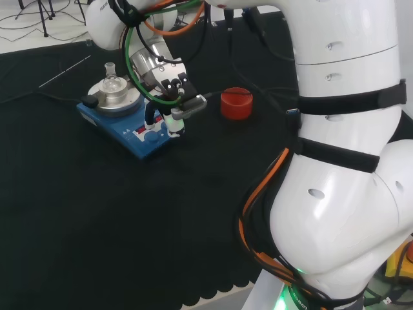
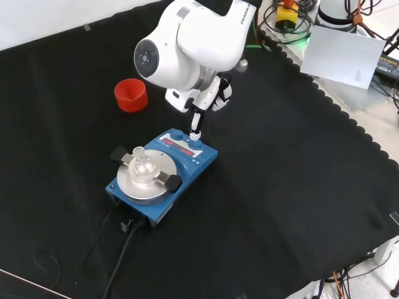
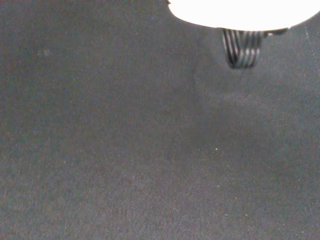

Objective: Turn on the heater.

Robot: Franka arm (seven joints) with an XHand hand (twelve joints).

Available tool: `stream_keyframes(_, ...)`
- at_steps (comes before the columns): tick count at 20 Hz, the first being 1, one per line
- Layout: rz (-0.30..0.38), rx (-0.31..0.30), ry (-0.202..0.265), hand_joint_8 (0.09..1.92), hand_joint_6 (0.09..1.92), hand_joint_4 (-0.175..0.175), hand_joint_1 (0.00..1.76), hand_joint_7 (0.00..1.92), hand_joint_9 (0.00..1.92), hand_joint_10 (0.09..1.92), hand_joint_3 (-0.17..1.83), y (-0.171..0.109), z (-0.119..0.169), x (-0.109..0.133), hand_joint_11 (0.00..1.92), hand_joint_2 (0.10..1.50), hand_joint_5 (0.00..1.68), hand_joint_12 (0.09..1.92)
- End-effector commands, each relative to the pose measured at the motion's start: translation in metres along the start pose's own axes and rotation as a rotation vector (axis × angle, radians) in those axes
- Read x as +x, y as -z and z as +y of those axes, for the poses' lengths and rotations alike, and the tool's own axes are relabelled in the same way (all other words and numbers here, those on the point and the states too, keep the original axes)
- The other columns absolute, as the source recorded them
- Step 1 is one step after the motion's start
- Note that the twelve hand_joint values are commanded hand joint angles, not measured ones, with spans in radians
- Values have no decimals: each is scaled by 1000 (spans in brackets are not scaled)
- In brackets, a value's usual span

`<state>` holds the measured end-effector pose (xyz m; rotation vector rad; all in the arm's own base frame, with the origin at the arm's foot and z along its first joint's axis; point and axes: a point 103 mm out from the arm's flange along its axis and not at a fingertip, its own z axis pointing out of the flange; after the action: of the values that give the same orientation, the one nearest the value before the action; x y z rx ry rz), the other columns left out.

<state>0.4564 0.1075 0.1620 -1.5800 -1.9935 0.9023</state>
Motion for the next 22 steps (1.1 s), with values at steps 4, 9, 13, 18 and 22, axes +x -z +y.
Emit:
stream_keyframes(4,9,7,5,1835,110,5,1570,1779,1870,1668,1288,-2,4,-2,1726,521,414,1519)
stream_keyframes(9,6,12,3,1835,104,4,1570,1778,1870,1668,1289,-3,6,-2,1726,521,419,1518)
stream_keyframes(13,6,18,2,1834,99,4,1571,1778,1870,1669,1290,-3,7,-3,1726,521,422,1518)
stream_keyframes(18,10,24,5,1834,96,4,1570,1778,1870,1669,1291,-5,10,-3,1726,521,426,1518)
stream_keyframes(22,8,30,7,1833,92,4,1570,1778,1870,1669,1292,-6,12,-4,1726,520,429,1518)
